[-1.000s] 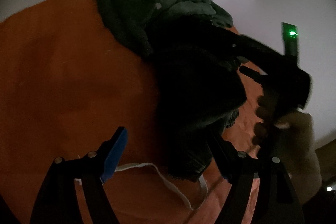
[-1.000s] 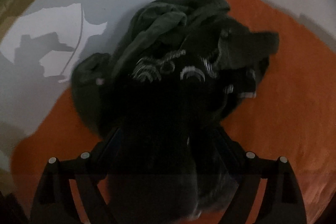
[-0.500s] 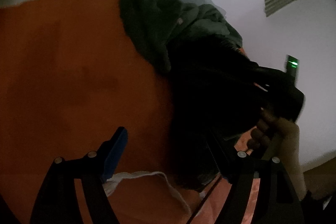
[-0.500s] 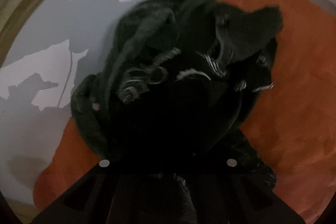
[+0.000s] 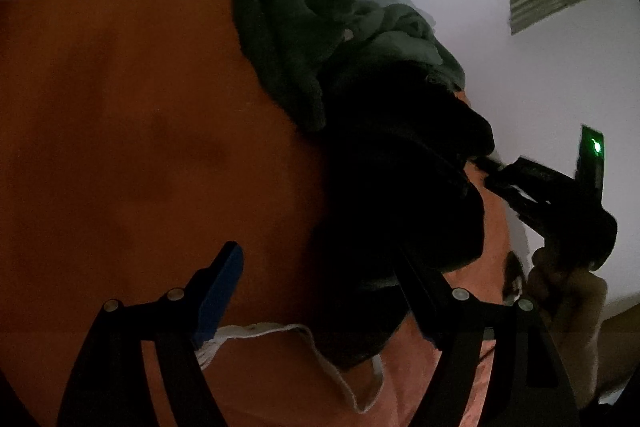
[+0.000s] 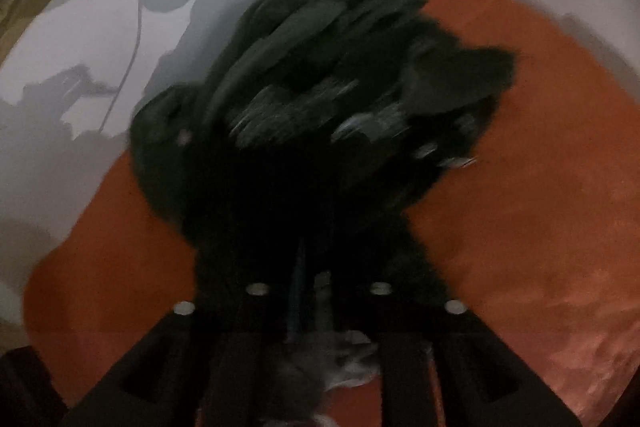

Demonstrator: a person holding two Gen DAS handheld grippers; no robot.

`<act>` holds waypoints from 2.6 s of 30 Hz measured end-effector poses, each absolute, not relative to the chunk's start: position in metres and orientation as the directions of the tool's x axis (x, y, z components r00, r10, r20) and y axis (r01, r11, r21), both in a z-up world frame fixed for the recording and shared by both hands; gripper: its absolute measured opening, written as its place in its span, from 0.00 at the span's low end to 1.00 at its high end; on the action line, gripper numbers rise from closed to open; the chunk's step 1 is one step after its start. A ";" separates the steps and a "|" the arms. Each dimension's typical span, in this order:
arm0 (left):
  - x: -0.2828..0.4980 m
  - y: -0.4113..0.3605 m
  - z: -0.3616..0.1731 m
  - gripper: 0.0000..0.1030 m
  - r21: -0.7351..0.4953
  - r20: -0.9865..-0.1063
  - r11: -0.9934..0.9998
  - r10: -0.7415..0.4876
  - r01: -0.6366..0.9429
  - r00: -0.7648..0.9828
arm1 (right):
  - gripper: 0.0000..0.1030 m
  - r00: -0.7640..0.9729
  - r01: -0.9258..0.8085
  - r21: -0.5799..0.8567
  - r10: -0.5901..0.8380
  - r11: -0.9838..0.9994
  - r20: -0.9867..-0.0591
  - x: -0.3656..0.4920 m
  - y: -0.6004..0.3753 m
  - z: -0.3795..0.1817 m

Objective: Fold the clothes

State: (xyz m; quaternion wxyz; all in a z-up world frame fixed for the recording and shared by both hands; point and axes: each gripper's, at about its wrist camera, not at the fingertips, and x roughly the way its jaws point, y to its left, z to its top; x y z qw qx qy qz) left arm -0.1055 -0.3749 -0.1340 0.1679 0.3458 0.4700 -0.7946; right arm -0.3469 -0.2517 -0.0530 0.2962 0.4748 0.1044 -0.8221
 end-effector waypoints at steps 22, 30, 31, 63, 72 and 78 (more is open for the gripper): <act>-0.098 -0.358 -0.125 0.76 -0.601 -0.711 -0.554 0.043 0.576 -0.701 | 0.03 -0.504 0.394 0.480 -0.621 -0.784 -0.600 -0.385 -0.238 -0.013; -0.097 -0.359 -0.125 0.76 -0.589 -0.712 -0.569 0.029 0.574 -0.702 | 0.02 -0.703 0.454 0.453 -0.620 -0.768 -0.348 -0.356 -0.153 0.069; -0.097 -0.359 -0.126 0.76 -0.589 -0.713 -0.568 0.032 0.575 -0.700 | 0.02 -0.734 0.451 0.445 -0.606 -0.773 -0.309 -0.350 -0.138 0.083; -0.122 -0.078 -0.086 0.76 -0.385 -0.802 -0.918 0.280 0.098 -0.529 | 0.25 -0.388 0.217 0.010 -0.096 -0.976 -0.917 -0.245 0.265 0.026; -0.113 -0.038 -0.096 0.76 -0.329 -0.823 -0.944 0.289 -0.003 -0.490 | 0.68 -0.306 0.278 0.174 -0.258 -0.945 -0.916 -0.229 0.206 -0.059; -0.108 -0.029 -0.106 0.76 -0.301 -0.829 -0.953 0.281 -0.039 -0.484 | 0.68 -0.315 0.220 0.184 -0.248 -0.958 -0.916 -0.236 0.174 -0.101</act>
